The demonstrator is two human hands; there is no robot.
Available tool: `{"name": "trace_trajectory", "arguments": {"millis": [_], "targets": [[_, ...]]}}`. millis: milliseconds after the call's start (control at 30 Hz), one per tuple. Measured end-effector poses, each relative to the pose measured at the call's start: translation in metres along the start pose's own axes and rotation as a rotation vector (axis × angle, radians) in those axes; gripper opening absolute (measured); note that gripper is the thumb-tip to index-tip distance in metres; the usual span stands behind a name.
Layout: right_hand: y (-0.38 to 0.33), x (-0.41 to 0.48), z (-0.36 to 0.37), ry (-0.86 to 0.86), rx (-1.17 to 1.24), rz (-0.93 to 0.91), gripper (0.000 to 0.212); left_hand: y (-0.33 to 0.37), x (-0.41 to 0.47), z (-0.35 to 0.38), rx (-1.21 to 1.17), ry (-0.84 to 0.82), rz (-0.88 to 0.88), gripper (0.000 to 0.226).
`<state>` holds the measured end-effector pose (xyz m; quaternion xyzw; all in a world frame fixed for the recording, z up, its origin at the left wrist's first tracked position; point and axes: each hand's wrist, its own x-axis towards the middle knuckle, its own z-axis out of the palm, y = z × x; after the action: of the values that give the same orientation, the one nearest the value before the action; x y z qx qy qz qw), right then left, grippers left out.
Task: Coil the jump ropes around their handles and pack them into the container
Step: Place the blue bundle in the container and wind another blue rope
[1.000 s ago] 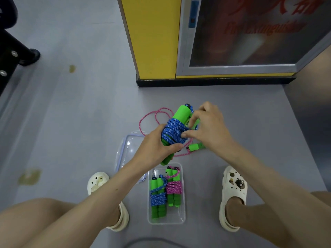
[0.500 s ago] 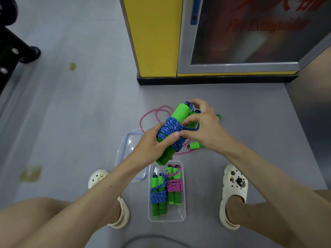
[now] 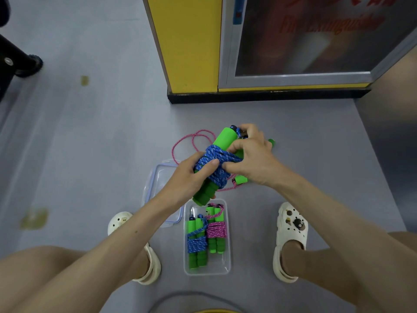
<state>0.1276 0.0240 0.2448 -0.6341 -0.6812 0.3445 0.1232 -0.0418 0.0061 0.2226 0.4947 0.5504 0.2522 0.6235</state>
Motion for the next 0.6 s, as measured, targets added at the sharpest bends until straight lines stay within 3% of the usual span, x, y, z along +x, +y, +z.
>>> {"name": "trace_trajectory", "arguments": {"millis": [167, 333, 600], "targets": [[-0.003, 0.001, 0.002, 0.106, -0.054, -0.015, 0.025, -0.004, -0.001, 0.005, -0.048, 0.007, 0.006, 0.013], [0.0, 0.0, 0.012, 0.208, -0.097, -0.072, 0.015, -0.004, 0.0, 0.003, -0.059, 0.015, 0.011, 0.028], [0.005, -0.001, 0.01, 0.124, -0.181, -0.158, 0.017, -0.014, -0.003, 0.003, -0.059, 0.018, -0.012, 0.03]]}}
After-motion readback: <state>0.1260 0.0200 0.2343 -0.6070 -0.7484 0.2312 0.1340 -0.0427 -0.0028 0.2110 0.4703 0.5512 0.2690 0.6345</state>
